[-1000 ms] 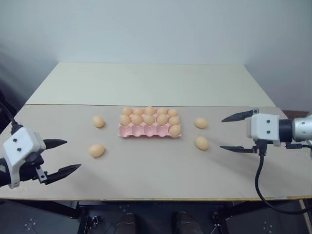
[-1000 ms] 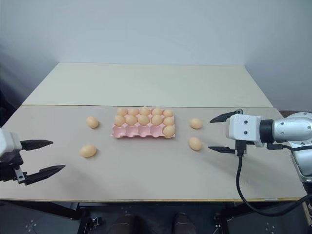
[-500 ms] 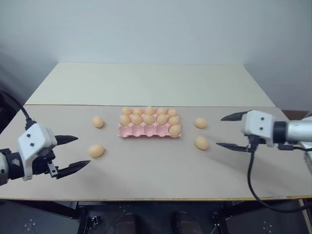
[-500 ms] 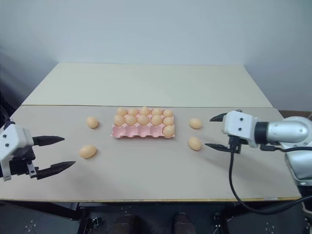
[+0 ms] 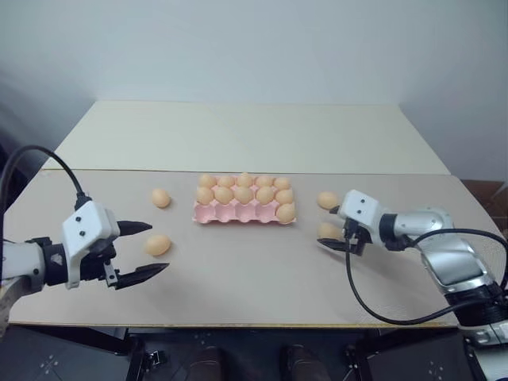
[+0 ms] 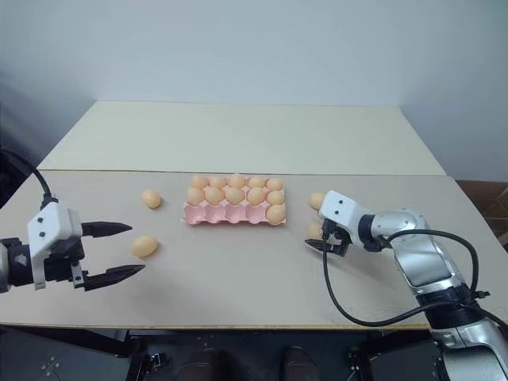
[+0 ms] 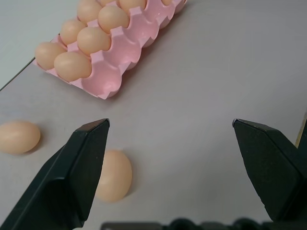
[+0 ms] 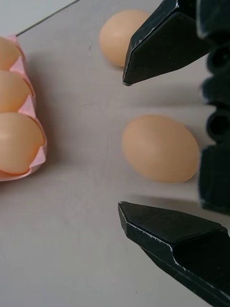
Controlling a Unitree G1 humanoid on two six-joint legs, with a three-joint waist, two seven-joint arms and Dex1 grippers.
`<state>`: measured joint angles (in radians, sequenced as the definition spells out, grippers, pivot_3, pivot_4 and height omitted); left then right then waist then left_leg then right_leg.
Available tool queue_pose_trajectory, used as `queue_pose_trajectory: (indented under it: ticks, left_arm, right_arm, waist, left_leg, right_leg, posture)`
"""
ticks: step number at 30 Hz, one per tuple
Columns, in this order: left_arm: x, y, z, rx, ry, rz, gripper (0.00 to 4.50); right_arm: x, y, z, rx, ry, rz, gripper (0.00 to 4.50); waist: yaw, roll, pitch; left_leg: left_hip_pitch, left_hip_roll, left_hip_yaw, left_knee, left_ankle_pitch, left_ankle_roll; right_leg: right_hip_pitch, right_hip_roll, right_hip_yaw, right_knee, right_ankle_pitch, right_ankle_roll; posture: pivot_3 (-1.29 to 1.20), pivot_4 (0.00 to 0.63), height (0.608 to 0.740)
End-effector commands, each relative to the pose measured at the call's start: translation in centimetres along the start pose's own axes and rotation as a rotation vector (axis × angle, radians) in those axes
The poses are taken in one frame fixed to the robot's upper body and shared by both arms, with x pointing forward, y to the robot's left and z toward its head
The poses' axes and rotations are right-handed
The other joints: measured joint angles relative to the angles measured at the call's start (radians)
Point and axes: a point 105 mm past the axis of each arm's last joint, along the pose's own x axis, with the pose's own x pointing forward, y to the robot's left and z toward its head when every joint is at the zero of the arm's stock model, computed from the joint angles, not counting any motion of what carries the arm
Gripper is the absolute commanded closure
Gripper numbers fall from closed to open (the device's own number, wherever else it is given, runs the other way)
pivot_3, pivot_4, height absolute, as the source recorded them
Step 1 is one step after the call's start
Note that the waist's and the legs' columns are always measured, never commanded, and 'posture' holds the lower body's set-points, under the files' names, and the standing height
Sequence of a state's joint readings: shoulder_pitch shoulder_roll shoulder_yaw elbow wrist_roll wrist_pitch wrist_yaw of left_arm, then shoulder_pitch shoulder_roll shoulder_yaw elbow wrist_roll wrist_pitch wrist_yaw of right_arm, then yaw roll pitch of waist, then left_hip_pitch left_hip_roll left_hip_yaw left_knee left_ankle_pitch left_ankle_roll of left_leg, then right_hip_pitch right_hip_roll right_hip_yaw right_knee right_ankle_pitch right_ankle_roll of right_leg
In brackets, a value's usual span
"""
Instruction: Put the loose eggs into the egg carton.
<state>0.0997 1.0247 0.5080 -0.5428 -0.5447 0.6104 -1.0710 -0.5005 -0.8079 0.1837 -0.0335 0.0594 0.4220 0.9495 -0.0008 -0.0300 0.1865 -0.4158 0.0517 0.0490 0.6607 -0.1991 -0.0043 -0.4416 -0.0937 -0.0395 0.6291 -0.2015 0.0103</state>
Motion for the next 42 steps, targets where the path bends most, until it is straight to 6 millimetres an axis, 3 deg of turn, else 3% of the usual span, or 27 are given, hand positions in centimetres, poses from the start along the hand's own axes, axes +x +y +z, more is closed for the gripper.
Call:
queue_pose_trajectory:
  ticks: [1, 6, 9, 14, 16, 20, 26, 31, 36, 42]
  left_arm:
    - [-0.1, -0.2, 0.7, 0.039, -0.016, 0.001, 0.03]
    - [-0.1, -0.2, 0.6, 0.038, -0.015, 0.002, 0.03]
    - [-0.2, -0.1, 0.4, 0.042, -0.008, 0.004, 0.0]
    - [-0.4, -0.2, 0.2, 0.04, -0.002, 0.012, 0.0]
    - [-0.5, -0.3, 0.2, 0.037, -0.004, 0.008, 0.0]
    - [-0.7, -0.2, 0.2, 0.037, -0.002, 0.022, 0.0]
    - [-1.3, -0.1, -0.3, 0.026, 0.016, 0.054, 0.0]
    - [-1.5, 0.0, -0.5, 0.022, 0.025, 0.068, 0.0]
    - [-1.7, -0.1, -0.5, 0.024, 0.033, 0.076, 0.0]
    - [-2.0, -0.3, -0.6, 0.018, 0.038, 0.086, 0.0]
  right_arm:
    - [0.0, -0.8, 0.0, -0.014, 0.006, -0.034, 0.0]
    - [0.6, -0.9, -0.7, 0.037, 0.018, -0.023, 0.0]
    - [0.7, -0.7, -0.7, 0.048, 0.005, -0.008, 0.58]
    - [0.8, -0.7, -0.7, 0.044, 0.01, -0.02, 2.31]
    - [0.7, -0.8, -0.7, 0.035, 0.009, -0.034, 2.65]
    - [0.4, -1.2, 0.7, -0.015, -0.023, -0.061, 2.65]
    - [1.0, -1.7, 7.4, -0.11, -0.216, -0.071, 2.65]
    - [3.8, -0.8, 11.5, -0.167, -0.319, -0.045, 2.65]
    - [6.4, 0.4, 13.0, -0.187, -0.328, -0.011, 2.65]
    - [7.1, 0.6, 12.9, -0.176, -0.312, 0.011, 2.65]
  waist:
    - [0.0, 0.0, 0.0]
    - [-0.002, 0.0, 0.0]
    - [-0.003, 0.0, 0.0]
    - [-0.003, 0.0, 0.0]
    - [-0.003, 0.0, 0.0]
    - [-0.003, 0.0, 0.0]
    - [-0.019, 0.0, 0.0]
    - [-0.015, 0.0, 0.0]
    - [-0.011, 0.0, 0.0]
    - [-0.012, 0.0, 0.0]
  left_leg:
    - [0.0, 0.0, 0.0, 0.0, 0.0, 0.0]
    - [0.0, 0.0, 0.0, 0.0, 0.0, 0.0]
    - [0.001, 0.001, 0.0, 0.0, 0.0, 0.0]
    - [0.001, 0.001, 0.0, 0.0, 0.0, 0.0]
    - [0.001, 0.001, 0.0, 0.0, 0.0, 0.0]
    - [0.001, 0.001, 0.0, 0.0, 0.0, 0.0]
    - [0.001, 0.001, 0.0, 0.0, 0.0, 0.0]
    - [0.001, 0.003, -0.001, 0.0, 0.0, 0.0]
    - [0.0, 0.002, 0.0, 0.0, 0.0, 0.0]
    - [-0.001, 0.002, 0.0, 0.0, 0.0, 0.0]
  right_leg:
    - [0.0, 0.0, 0.0, 0.0, 0.0, 0.0]
    - [0.0, 0.001, 0.0, 0.0, 0.0, 0.0]
    - [0.0, 0.001, 0.0, 0.0, 0.0, 0.0]
    - [0.0, 0.001, 0.0, 0.0, 0.0, 0.0]
    - [0.0, 0.001, 0.0, 0.0, 0.0, 0.0]
    - [0.0, 0.001, 0.0, 0.0, 0.0, 0.0]
    - [0.0, 0.002, 0.001, 0.001, 0.001, -0.001]
    - [-0.001, 0.004, 0.0, 0.001, 0.001, -0.001]
    - [-0.001, 0.002, 0.0, 0.0, 0.002, 0.0]
    - [-0.001, 0.002, 0.0, 0.0, 0.002, 0.0]
  posture:
    - [0.0, 0.15, 0.74]
    - [0.0, 0.15, 0.74]
    - [0.0, 0.15, 0.74]
    - [0.0, 0.15, 0.74]
    - [0.0, 0.15, 0.74]
    - [0.0, 0.15, 0.74]
    - [0.0, 0.15, 0.74]
    - [0.0, 0.15, 0.74]
    - [0.0, 0.15, 0.74]
    - [0.0, 0.15, 0.74]
